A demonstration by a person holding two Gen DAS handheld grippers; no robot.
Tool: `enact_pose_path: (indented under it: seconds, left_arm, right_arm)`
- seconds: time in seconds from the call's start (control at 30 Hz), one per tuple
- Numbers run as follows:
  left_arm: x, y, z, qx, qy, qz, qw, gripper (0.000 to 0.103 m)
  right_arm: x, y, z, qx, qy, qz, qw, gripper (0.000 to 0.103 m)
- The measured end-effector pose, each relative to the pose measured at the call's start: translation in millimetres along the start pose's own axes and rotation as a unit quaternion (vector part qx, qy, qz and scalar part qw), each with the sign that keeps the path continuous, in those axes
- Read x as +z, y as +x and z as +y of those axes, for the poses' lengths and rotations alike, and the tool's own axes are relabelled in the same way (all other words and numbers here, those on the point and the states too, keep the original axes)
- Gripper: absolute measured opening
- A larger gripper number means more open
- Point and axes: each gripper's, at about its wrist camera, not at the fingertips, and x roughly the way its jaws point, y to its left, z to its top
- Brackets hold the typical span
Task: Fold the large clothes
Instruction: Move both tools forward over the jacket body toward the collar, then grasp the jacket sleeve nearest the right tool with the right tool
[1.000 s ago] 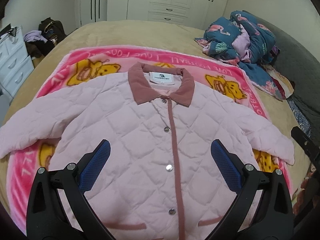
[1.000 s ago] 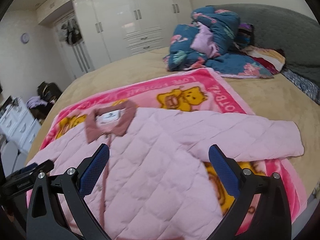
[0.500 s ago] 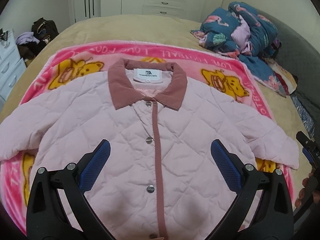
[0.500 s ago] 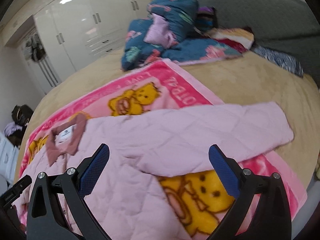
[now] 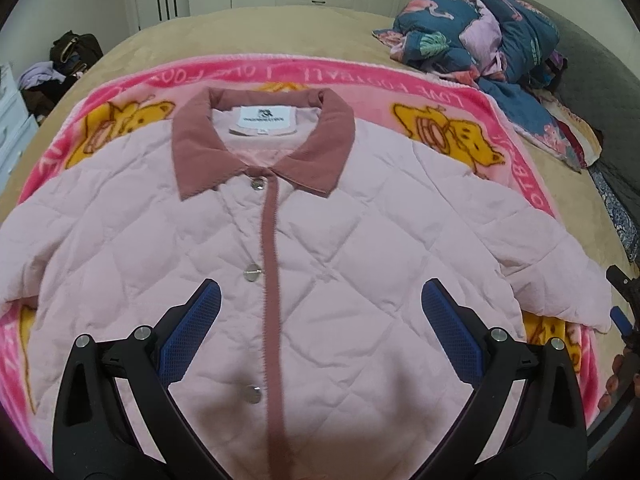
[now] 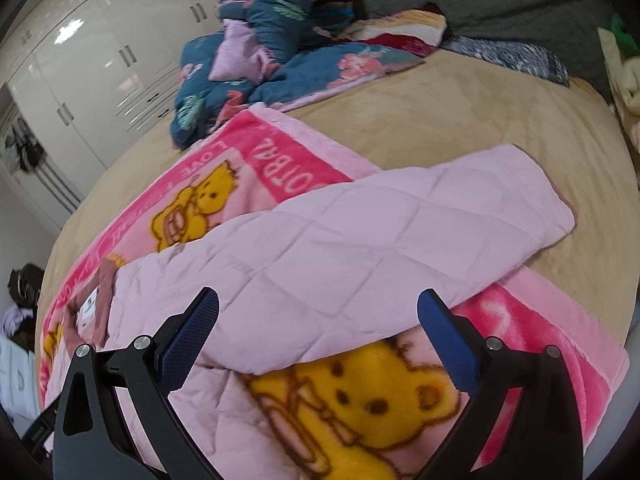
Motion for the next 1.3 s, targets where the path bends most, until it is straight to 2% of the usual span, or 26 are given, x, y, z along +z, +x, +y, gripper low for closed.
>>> enact_pose_path:
  seconds: [0.43,0.67,0.9,0.97,1.1,1.13,1.17,1.23,1.3]
  left_arm:
    - [1,37,-38,-0.003,0.032,0.021,0.9993,0.094]
    - [8,53,-39,0.014,0.038,0.03,0.9987,0.094]
    - [19,54,-24,0.024,0.03,0.03,0.9988,0.094]
    - [22,50,-19,0.026,0.03,0.026,0.9989,0.094]
    - [29,42,-6,0.034,0.027,0.017,0.9989,0.094]
    - [30,40,-3,0.036,0.026,0.016,0.9989,0.094]
    - [32,38,1,0.038,0.024,0.013,0.9989,0.094]
    - [34,35,7,0.037,0.019,0.011,0.9991,0.094]
    - [35,31,14,0.035,0.009,0.01,0.9993,0.094]
  right_arm:
    - [6,43,-71,-0.045,0.107,0.026,0.993,0.099]
    - [12,66,-108,-0.038,0.193,0.033,0.98,0.099]
    - [24,83,-144,-0.031,0.263,0.003,0.964,0.099]
    - [30,86,-153,-0.029,0.275,-0.012,0.961,0.094]
    - [32,95,-173,-0.022,0.29,-0.027,0.956,0.056]
    - [33,94,-173,-0.017,0.287,-0.033,0.957,0.046]
    - [33,91,-172,-0.01,0.28,-0.044,0.959,0.041]
    - [39,79,-157,0.001,0.245,-0.071,0.967,0.026]
    - [48,60,-137,0.026,0.207,-0.102,0.973,0.022]
